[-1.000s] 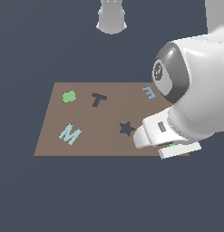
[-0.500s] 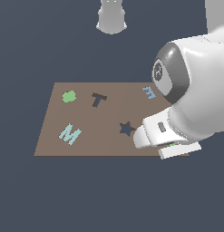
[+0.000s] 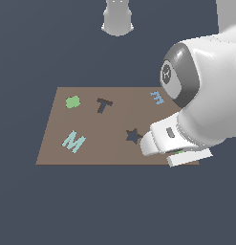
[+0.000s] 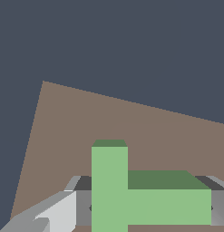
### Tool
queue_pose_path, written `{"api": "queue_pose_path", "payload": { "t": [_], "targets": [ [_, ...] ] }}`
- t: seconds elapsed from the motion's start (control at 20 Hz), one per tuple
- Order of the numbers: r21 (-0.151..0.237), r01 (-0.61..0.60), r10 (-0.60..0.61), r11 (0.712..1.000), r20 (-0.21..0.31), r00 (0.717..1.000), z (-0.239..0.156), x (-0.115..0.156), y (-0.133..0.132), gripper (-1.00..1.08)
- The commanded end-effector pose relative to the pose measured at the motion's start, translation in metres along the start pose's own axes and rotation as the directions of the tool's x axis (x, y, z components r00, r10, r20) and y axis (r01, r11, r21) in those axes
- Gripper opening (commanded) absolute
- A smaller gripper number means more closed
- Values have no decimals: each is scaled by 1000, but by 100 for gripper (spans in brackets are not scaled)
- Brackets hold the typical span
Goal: Insert a designated object into the corresponding slot on a board.
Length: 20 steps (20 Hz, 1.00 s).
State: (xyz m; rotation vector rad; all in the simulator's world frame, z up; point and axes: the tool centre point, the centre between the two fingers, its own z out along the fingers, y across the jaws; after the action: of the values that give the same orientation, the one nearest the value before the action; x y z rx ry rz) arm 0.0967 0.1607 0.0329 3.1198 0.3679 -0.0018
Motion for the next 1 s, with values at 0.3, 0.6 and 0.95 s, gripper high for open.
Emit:
{"api": "queue_pose_path", "payload": {
  "t": [0.3, 0.6, 0.95],
  "targets": [
    [0, 55, -55, 998, -1, 998, -1, -15, 3, -100],
    [0, 137, -137, 991, -1, 991, -1, -38, 10, -100],
    [0, 281, -281, 960, 0, 960, -3, -77, 26, -100]
  ]
}}
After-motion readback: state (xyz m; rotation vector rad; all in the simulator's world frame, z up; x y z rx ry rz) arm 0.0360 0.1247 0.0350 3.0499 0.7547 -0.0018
